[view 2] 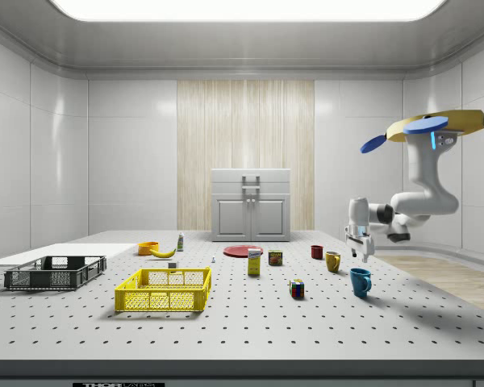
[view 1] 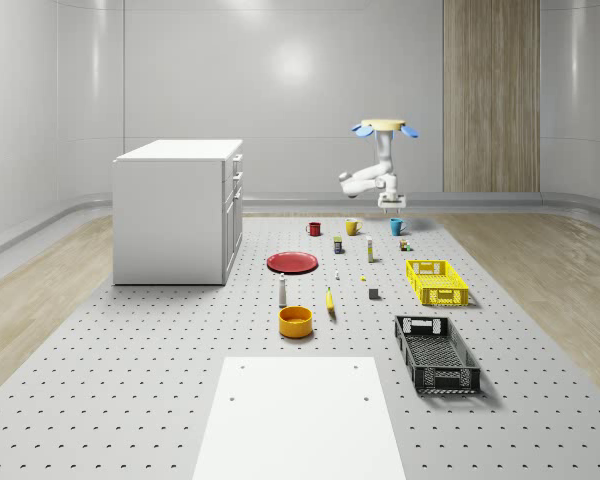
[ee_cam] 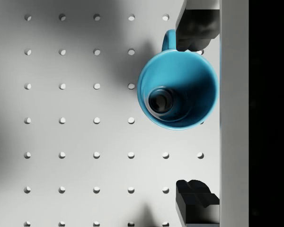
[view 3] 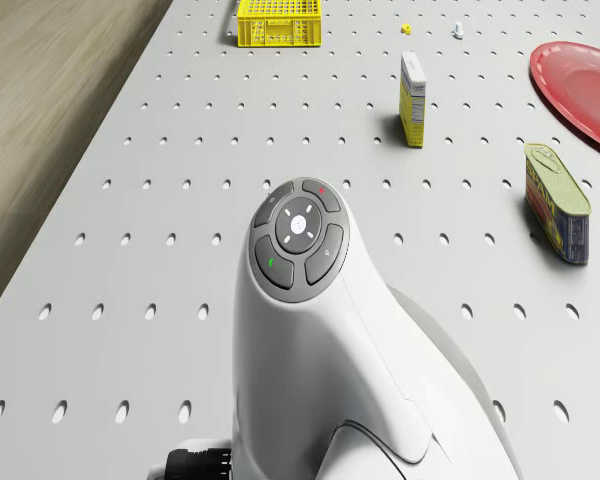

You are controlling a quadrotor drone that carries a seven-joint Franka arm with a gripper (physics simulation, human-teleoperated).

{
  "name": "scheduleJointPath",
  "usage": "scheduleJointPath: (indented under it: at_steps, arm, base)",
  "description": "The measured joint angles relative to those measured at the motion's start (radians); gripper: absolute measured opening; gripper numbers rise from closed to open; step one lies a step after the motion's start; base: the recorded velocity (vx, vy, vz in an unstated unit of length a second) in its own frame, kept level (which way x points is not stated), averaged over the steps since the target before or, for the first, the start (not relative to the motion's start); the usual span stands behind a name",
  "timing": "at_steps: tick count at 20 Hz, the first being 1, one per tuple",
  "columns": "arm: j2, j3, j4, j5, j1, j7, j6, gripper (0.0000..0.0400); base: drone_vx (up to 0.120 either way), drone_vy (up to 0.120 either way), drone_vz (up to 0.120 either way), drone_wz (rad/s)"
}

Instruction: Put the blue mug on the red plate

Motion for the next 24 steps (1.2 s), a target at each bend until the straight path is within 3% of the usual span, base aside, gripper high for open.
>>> scheduleJointPath:
  at_steps: [3,15,24]
  arm:
    - [-0.015,0.003,0.001,0.006,-0.005,0.004,0.014,0.0400]
    - [-0.093,-0.089,0.023,-0.065,0.003,-0.010,0.120,0.0400]
    - [-0.108,-0.075,0.068,-0.056,-0.044,-0.004,0.148,0.0400]
  base:
    - [0.000,0.000,-0.107,0.000]
    - [0.000,0.000,0.000,0.000]
    - [0.000,0.000,0.000,0.000]
